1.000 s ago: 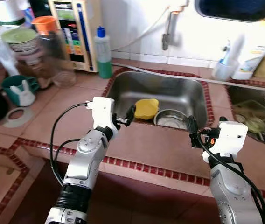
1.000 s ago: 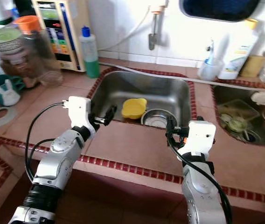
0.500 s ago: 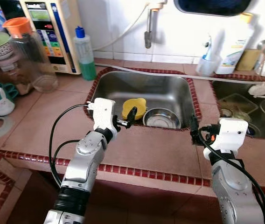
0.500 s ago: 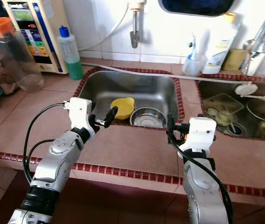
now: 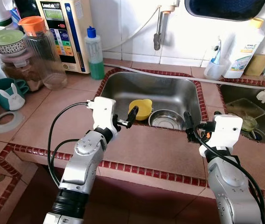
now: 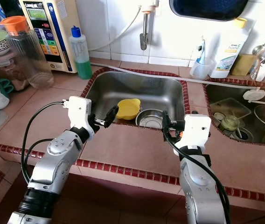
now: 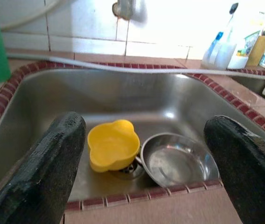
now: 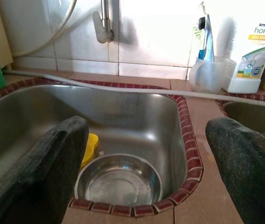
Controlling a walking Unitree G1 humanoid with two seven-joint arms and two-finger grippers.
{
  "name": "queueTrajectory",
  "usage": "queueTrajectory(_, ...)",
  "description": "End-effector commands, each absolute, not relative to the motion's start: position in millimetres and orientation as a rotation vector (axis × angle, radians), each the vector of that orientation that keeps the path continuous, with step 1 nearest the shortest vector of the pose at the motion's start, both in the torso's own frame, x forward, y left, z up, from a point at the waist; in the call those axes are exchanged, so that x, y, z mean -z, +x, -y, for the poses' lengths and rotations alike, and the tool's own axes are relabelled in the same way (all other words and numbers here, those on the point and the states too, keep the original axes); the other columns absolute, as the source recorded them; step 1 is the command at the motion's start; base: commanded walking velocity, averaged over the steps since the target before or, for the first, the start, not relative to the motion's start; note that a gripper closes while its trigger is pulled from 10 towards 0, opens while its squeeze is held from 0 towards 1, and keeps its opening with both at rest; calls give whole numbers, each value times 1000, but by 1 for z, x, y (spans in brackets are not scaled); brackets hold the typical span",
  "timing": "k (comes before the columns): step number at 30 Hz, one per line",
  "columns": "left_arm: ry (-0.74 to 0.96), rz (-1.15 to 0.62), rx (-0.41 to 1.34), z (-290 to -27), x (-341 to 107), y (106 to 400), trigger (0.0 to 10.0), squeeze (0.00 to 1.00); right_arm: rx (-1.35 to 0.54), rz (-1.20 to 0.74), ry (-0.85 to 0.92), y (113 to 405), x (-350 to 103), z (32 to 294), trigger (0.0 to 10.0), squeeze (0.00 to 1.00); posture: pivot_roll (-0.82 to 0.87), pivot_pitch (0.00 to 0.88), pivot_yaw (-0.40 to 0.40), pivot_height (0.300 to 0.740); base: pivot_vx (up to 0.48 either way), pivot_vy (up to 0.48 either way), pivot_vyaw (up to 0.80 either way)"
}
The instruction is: Kitchen organization
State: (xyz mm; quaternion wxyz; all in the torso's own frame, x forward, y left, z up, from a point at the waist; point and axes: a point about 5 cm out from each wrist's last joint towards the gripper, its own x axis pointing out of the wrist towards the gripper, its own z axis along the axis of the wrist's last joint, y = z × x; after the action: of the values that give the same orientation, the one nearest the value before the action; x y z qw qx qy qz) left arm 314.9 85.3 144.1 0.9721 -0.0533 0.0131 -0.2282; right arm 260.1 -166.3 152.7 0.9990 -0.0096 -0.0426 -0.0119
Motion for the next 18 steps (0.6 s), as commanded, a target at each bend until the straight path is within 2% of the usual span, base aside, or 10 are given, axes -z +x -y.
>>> queueTrajectory(1, -102, -17, 478, -84, -149, 315, 10000, 0, 35, 101, -10, 259, -158, 168, 10000, 369, 54, 0, 39, 740, -285, 0, 0)
queueTrajectory(18, -95, -31, 488, -85, -149, 314, 10000, 0, 39, 110, -3, 262, -160, 168, 10000, 365, 60, 0, 43, 740, -301, 0, 0)
